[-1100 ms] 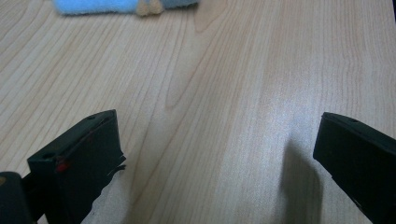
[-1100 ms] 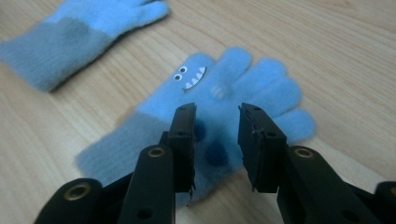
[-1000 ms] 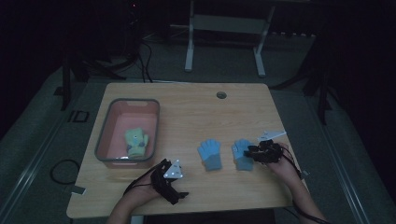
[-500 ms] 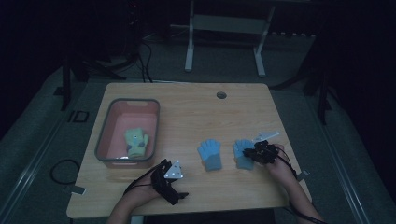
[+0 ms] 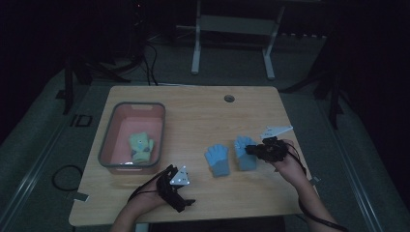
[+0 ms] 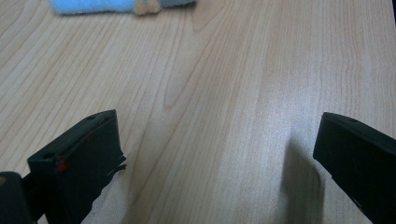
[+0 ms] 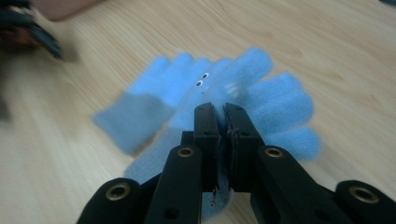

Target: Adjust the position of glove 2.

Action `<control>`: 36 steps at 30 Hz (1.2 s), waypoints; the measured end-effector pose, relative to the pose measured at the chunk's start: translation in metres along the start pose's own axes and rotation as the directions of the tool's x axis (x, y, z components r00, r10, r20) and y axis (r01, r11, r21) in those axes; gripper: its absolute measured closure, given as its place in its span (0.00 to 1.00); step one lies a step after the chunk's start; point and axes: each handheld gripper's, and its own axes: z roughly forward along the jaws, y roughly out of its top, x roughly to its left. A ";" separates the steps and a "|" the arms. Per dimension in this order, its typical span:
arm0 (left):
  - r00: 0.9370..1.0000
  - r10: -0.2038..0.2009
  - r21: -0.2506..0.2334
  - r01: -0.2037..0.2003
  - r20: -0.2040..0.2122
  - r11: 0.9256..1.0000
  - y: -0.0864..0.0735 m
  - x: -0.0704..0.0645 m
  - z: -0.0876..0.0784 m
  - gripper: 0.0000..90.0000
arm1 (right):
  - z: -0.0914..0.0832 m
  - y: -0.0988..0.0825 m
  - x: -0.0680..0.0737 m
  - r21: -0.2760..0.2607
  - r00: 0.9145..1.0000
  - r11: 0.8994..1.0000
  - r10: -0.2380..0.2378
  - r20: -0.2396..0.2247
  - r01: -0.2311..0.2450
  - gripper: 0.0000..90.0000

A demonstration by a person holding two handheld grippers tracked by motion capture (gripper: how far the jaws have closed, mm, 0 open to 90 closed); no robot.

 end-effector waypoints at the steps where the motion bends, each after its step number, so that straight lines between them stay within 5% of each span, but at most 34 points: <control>1: 1.000 -0.003 -0.002 0.003 0.000 1.000 0.000 0.000 0.000 0.01 | 0.000 0.005 0.003 -0.008 1.000 1.000 -0.010 -0.013 0.010 0.94; 16: 1.000 0.005 -0.002 -0.005 -0.002 1.000 0.000 0.000 0.000 0.01 | 0.042 0.040 0.039 -0.002 0.980 0.994 -0.107 -0.166 0.108 0.94; 24: 1.000 0.003 -0.001 -0.003 -0.002 1.000 0.000 0.000 0.000 0.01 | 0.069 0.035 0.038 0.062 0.976 0.992 -0.092 -0.195 0.105 0.93; 36: 1.000 -0.003 -0.012 0.003 0.002 1.000 0.000 0.001 0.000 0.01 | 0.094 0.022 0.030 0.114 0.984 0.987 -0.095 -0.154 0.113 0.92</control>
